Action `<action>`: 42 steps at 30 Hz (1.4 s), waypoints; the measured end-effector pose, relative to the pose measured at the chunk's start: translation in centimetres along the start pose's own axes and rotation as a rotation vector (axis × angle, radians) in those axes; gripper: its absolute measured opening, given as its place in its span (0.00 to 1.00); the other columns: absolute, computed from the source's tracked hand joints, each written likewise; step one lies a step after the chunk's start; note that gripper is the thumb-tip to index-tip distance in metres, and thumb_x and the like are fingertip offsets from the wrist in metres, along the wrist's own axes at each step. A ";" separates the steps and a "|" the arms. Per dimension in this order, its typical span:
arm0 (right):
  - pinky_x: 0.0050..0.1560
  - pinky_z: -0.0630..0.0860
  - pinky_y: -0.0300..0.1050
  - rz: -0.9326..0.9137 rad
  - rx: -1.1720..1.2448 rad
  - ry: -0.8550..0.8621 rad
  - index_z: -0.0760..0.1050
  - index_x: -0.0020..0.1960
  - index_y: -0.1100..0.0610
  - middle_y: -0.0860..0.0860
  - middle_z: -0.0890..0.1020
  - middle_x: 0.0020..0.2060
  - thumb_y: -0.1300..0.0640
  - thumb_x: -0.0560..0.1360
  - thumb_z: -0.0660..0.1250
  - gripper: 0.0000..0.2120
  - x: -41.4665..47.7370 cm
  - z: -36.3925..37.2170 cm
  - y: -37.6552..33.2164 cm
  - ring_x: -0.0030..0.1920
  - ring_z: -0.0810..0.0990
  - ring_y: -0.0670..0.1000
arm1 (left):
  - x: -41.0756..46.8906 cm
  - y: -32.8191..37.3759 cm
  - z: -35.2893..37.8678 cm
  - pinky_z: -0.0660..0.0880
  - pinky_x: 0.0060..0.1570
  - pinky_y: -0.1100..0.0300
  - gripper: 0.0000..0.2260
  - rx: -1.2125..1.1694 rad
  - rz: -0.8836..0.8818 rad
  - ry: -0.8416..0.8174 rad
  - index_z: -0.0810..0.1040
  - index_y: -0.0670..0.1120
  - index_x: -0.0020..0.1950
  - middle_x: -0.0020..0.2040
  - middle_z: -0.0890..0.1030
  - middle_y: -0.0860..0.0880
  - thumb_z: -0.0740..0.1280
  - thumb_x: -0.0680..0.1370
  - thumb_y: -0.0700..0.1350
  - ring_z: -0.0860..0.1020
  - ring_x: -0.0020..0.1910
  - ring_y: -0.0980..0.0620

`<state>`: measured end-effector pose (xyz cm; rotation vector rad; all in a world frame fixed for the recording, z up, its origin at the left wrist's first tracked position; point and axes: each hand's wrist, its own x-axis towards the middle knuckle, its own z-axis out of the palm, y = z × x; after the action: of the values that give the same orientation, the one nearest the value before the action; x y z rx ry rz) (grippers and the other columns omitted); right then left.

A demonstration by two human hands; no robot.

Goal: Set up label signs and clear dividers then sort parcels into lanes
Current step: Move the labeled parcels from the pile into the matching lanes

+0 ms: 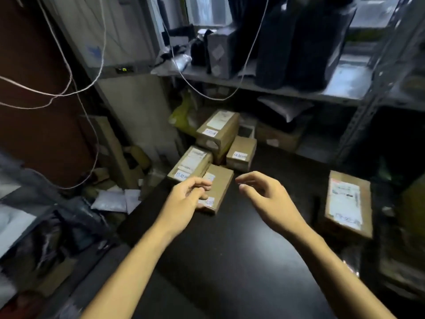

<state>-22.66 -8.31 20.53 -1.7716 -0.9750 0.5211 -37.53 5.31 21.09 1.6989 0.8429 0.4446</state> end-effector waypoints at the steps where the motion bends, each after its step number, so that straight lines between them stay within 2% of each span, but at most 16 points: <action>1: 0.49 0.74 0.28 0.020 0.029 0.015 0.81 0.56 0.51 0.38 0.83 0.48 0.56 0.79 0.65 0.08 1.0 0.7 0.5 0.51 0.79 0.36 | 0.9 -0.7 -0.7 0.77 0.45 0.65 0.13 0.000 -0.013 -0.004 0.81 0.48 0.52 0.51 0.83 0.49 0.59 0.81 0.35 0.80 0.49 0.54; 4: 0.53 0.76 0.36 0.116 0.111 0.088 0.81 0.56 0.52 0.41 0.84 0.48 0.57 0.80 0.65 0.08 4.2 3.2 2.5 0.51 0.81 0.39 | 3.9 -3.4 -3.1 0.80 0.50 0.59 0.15 -0.050 -0.049 -0.006 0.83 0.54 0.50 0.51 0.85 0.50 0.60 0.81 0.37 0.83 0.51 0.53; 7: 0.55 0.77 0.41 0.224 0.165 0.152 0.80 0.55 0.53 0.43 0.84 0.48 0.57 0.80 0.65 0.07 6.5 5.5 3.7 0.51 0.81 0.41 | 6.1 -5.9 -5.6 0.81 0.48 0.59 0.16 -0.061 -0.061 -0.002 0.83 0.57 0.51 0.52 0.85 0.53 0.60 0.82 0.39 0.83 0.51 0.55; 11: 0.45 0.71 0.23 0.271 0.012 0.132 0.79 0.54 0.48 0.36 0.81 0.46 0.55 0.79 0.65 0.06 9.0 8.7 5.3 0.50 0.78 0.32 | 10.5 -9.6 -8.6 0.80 0.49 0.57 0.15 -0.006 -0.124 0.027 0.82 0.54 0.52 0.50 0.85 0.52 0.59 0.82 0.38 0.83 0.52 0.52; 14: 0.41 0.71 0.22 0.350 -0.079 0.135 0.79 0.52 0.46 0.34 0.80 0.44 0.54 0.79 0.66 0.05 11.0 11.4 7.1 0.48 0.77 0.30 | 15.1 -12.8 -10.9 0.79 0.50 0.57 0.15 -0.008 -0.143 -0.007 0.81 0.54 0.52 0.50 0.85 0.52 0.59 0.82 0.37 0.82 0.51 0.53; 19: 0.41 0.71 0.24 0.530 -0.080 0.230 0.80 0.52 0.49 0.39 0.83 0.48 0.55 0.78 0.67 0.05 13.1 15.5 10.0 0.49 0.80 0.37 | 21.4 -16.5 -12.8 0.78 0.50 0.55 0.15 -0.042 -0.177 -0.122 0.80 0.49 0.51 0.50 0.84 0.48 0.57 0.81 0.34 0.82 0.50 0.49; 21: 0.41 0.72 0.27 0.631 -0.047 0.255 0.77 0.54 0.50 0.43 0.82 0.51 0.57 0.78 0.67 0.06 13.5 17.1 10.9 0.51 0.81 0.42 | 22.4 -17.1 -12.7 0.78 0.47 0.57 0.15 -0.071 -0.177 -0.174 0.80 0.49 0.50 0.49 0.84 0.49 0.57 0.81 0.33 0.81 0.48 0.49; 24: 0.46 0.74 0.38 0.802 -0.055 0.277 0.72 0.61 0.48 0.49 0.78 0.58 0.54 0.77 0.67 0.14 14.2 18.9 12.6 0.49 0.79 0.42 | 22.6 -17.8 -11.1 0.77 0.46 0.63 0.17 -0.063 -0.115 -0.340 0.80 0.49 0.49 0.45 0.85 0.54 0.57 0.80 0.31 0.82 0.46 0.53; 26: 0.53 0.75 0.46 0.882 -0.066 0.293 0.69 0.68 0.49 0.53 0.75 0.64 0.52 0.77 0.68 0.21 15.0 19.2 13.5 0.52 0.79 0.48 | 21.8 -17.7 -9.1 0.74 0.50 0.69 0.17 0.006 0.007 -0.504 0.82 0.50 0.50 0.47 0.84 0.58 0.59 0.78 0.31 0.81 0.50 0.60; 28: 0.57 0.72 0.47 0.883 -0.101 0.327 0.66 0.71 0.49 0.54 0.72 0.67 0.50 0.75 0.69 0.26 16.3 19.2 14.3 0.56 0.76 0.51 | 21.6 -17.8 -6.8 0.71 0.55 0.71 0.15 0.073 0.129 -0.637 0.82 0.51 0.53 0.51 0.83 0.60 0.59 0.77 0.36 0.79 0.54 0.64; 30: 0.59 0.71 0.48 0.812 -0.184 0.340 0.66 0.72 0.50 0.55 0.70 0.69 0.51 0.75 0.70 0.28 17.4 19.5 15.1 0.57 0.73 0.51 | 22.5 -17.9 -4.7 0.71 0.56 0.68 0.15 0.133 0.171 -0.662 0.79 0.51 0.53 0.52 0.81 0.58 0.58 0.76 0.36 0.77 0.53 0.61; 33: 0.64 0.70 0.53 0.809 -0.314 0.209 0.64 0.73 0.51 0.58 0.68 0.68 0.52 0.75 0.68 0.28 18.1 20.7 16.6 0.64 0.72 0.61 | 24.4 -18.7 -2.3 0.71 0.53 0.57 0.13 0.343 0.159 -0.625 0.73 0.49 0.45 0.49 0.77 0.51 0.57 0.72 0.31 0.75 0.51 0.49; 36: 0.57 0.71 0.54 0.800 -0.368 0.142 0.62 0.72 0.47 0.57 0.70 0.64 0.51 0.74 0.66 0.28 16.7 21.7 17.8 0.63 0.70 0.61 | 23.9 -20.2 -1.3 0.68 0.58 0.54 0.10 0.817 0.353 -0.713 0.71 0.49 0.49 0.51 0.76 0.50 0.60 0.72 0.35 0.71 0.58 0.46; 37: 0.54 0.71 0.54 0.789 -0.370 0.152 0.62 0.71 0.45 0.56 0.71 0.63 0.51 0.74 0.66 0.27 16.0 21.6 18.0 0.62 0.69 0.61 | 23.4 -20.6 -1.1 0.67 0.59 0.55 0.10 0.899 0.418 -0.721 0.71 0.49 0.51 0.53 0.76 0.50 0.60 0.72 0.37 0.70 0.60 0.46; 39: 0.52 0.71 0.53 0.793 -0.369 0.185 0.62 0.70 0.43 0.56 0.71 0.62 0.51 0.74 0.66 0.27 15.2 21.1 18.4 0.61 0.70 0.61 | 22.6 -20.8 -0.4 0.64 0.62 0.56 0.10 0.868 0.440 -0.724 0.70 0.49 0.50 0.53 0.78 0.51 0.62 0.72 0.38 0.70 0.61 0.47; 42: 0.49 0.71 0.51 0.823 -0.375 0.224 0.62 0.69 0.45 0.55 0.72 0.59 0.52 0.75 0.66 0.25 14.6 20.1 18.8 0.57 0.74 0.61 | 22.7 -20.7 0.7 0.59 0.70 0.53 0.11 0.752 0.356 -0.706 0.71 0.51 0.48 0.54 0.78 0.52 0.62 0.72 0.36 0.71 0.62 0.50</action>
<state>-21.63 11.63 -3.40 -2.4999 -0.1455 0.6449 -28.09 23.69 -1.67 2.4866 0.1653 -0.2995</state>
